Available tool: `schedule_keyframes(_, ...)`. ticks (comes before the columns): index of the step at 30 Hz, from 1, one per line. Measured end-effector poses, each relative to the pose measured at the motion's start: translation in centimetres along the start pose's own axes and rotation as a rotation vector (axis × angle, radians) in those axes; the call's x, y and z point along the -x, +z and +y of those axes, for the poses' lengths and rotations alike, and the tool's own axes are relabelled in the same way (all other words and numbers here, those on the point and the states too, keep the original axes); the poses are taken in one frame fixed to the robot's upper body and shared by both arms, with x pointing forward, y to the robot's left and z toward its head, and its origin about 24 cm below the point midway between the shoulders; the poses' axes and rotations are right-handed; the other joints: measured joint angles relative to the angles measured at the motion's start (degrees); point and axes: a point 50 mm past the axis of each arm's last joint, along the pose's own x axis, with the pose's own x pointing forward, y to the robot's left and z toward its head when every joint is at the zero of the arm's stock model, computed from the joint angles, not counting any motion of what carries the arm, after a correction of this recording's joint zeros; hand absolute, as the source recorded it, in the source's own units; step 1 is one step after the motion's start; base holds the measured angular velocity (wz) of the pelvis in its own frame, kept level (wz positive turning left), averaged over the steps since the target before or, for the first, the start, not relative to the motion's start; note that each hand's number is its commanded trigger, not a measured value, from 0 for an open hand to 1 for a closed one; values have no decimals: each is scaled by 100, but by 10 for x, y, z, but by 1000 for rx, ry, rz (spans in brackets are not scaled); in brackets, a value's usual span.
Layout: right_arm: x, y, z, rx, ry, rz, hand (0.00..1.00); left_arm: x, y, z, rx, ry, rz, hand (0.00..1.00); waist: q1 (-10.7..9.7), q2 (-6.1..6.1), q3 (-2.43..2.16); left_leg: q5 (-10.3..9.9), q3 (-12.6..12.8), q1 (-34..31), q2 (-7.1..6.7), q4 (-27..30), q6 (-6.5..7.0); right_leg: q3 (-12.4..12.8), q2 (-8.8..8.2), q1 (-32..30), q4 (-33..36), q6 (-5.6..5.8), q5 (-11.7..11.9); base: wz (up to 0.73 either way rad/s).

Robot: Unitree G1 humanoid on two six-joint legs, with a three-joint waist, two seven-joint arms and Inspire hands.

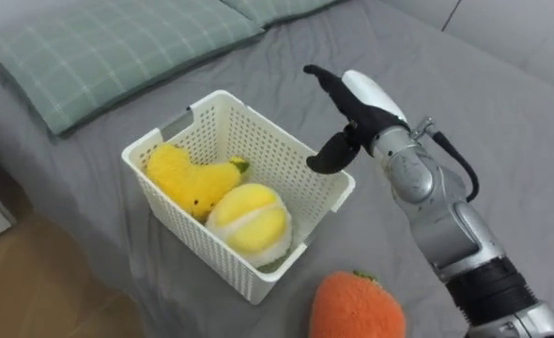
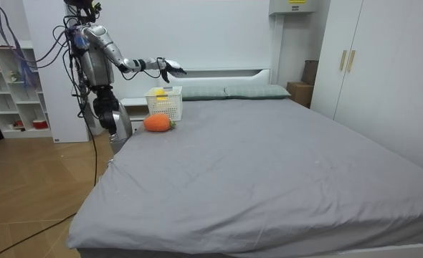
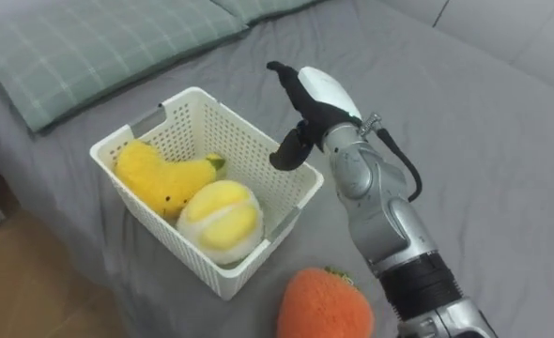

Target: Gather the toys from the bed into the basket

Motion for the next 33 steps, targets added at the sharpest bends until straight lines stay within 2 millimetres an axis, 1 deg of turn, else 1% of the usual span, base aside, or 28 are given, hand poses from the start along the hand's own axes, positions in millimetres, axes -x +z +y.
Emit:
schedule_keyframes(1,3,-2,-2,-23,-21,1,0,0,-1,-1,9,-4,-5,0,-50,45,-13,-8,69,-1,13,-8,11,81,6,-28,-1,3,3,-22)
schedule_keyframes(2,4,-3,-3,-37,-27,0,0,1,-2,-2,11,-5,-3,0,-114,62,-31,-8,85,1,15,-7,12,82,5,-41,-1,4,5,-21)
schedule_keyframes(3,6,-6,-5,-64,-42,2,0,1,-4,-3,9,-6,2,0,-241,98,-61,-13,162,12,35,-13,22,89,2,-54,0,7,10,-27)
schedule_keyframes(4,10,-10,-6,-94,-56,7,0,1,-8,-5,3,-11,11,0,-270,131,-74,-18,269,76,58,-70,29,166,6,-59,0,8,11,-35)
schedule_keyframes(5,11,-12,-5,-107,-58,10,0,1,-11,-6,4,-12,20,0,-278,144,-84,-18,329,111,75,-109,30,224,14,-59,-2,8,11,-49)
schedule_keyframes(6,15,-17,-4,-137,-64,20,0,1,-14,-7,4,-9,31,0,-330,151,-91,-20,409,180,97,-159,31,284,23,-48,-8,8,14,-35)
schedule_keyframes(7,20,-24,-3,-171,-69,36,0,1,-16,-8,8,-11,35,0,-450,151,-102,-20,424,216,103,-195,31,331,30,-34,-12,8,13,-23)
schedule_keyframes(8,22,-28,-3,-181,-73,46,0,1,-16,-8,9,-12,34,0,-496,150,-106,-20,429,222,104,-203,31,344,30,-35,-12,8,13,-15)
schedule_keyframes(9,25,-35,-4,-215,-83,69,0,1,-15,-9,10,-16,28,0,-606,157,-107,-26,499,243,121,-222,35,384,35,-51,-9,8,14,-23)
schedule_keyframes(10,29,-42,-5,-237,-94,91,0,1,-15,-11,10,-20,27,0,-696,173,-117,-43,560,254,135,-225,38,431,42,-62,-8,4,17,-26)
schedule_keyframes(11,32,-46,-5,-249,-99,102,0,1,-15,-11,10,-22,26,0,-742,182,-124,-51,583,265,140,-225,41,467,48,-61,-3,3,19,-33)
schedule_keyframes(12,36,-51,-5,-263,-103,120,0,1,-17,-12,13,-25,29,0,-786,203,-137,-77,685,306,167,-235,41,562,65,-62,4,2,21,-41)
schedule_keyframes(13,39,-55,-5,-267,-104,129,0,1,-18,-12,20,-26,33,0,-874,212,-143,-105,765,345,196,-235,35,637,87,-59,3,-13,37,-42)
schedule_keyframes(14,40,-56,-5,-276,-107,131,0,1,-19,-12,27,-26,33,0,-915,214,-141,-114,798,362,210,-236,33,646,93,-49,3,-18,40,-38)
schedule_keyframes(16,44,-60,-6,-298,-113,138,0,0,-17,-11,47,-28,23,0,-1066,224,-141,-158,942,403,262,-241,21,699,127,-34,2,-32,56,-30)
schedule_keyframes(17,45,-61,-7,-302,-114,141,0,0,-16,-11,47,-27,20,0,-1089,226,-141,-168,983,409,283,-240,15,705,141,-37,0,-45,67,-31)
schedule_keyframes(19,46,-62,-7,-312,-116,144,0,0,-14,-10,47,-26,11,0,-1249,231,-142,-216,1066,418,327,-215,-6,708,172,-40,-5,-58,77,-24)
schedule_keyframes(21,47,-64,-6,-315,-114,149,0,0,-13,-9,47,-24,8,0,-1264,247,-137,-252,1177,453,376,-219,-25,708,207,-44,-5,-81,95,-27)
schedule_keyframes(23,49,-65,-4,-333,-102,154,0,0,-14,-9,60,-28,13,0,-1300,250,-139,-281,1221,487,406,-219,-46,706,234,-35,-5,-83,96,-20)
schedule_keyframes(24,50,-67,-3,-341,-98,158,0,0,-16,-10,61,-31,20,0,-1369,254,-139,-284,1230,487,414,-219,-50,705,241,-40,-11,-83,96,-5)
schedule_keyframes(25,52,-69,-1,-343,-92,166,0,0,-17,-11,60,-34,22,0,-1386,269,-135,-285,1263,494,423,-221,-53,717,247,-50,-17,-83,96,-7)
schedule_keyframes(27,55,-72,3,-345,-79,181,0,0,-18,-11,59,-35,23,0,-1383,291,-143,-289,1307,501,434,-232,-56,756,257,-83,-16,-84,97,-12)
schedule_keyframes(28,57,-74,5,-347,-70,189,0,0,-17,-12,58,-35,21,0,-1381,311,-134,-289,1333,501,439,-237,-57,788,262,-95,-17,-86,98,-12)
schedule_keyframes(33,67,-82,16,-380,-45,215,0,0,-19,-13,70,-43,23,0,-1391,364,-123,-295,1368,528,458,-254,-66,843,285,-97,-17,-92,102,-5)
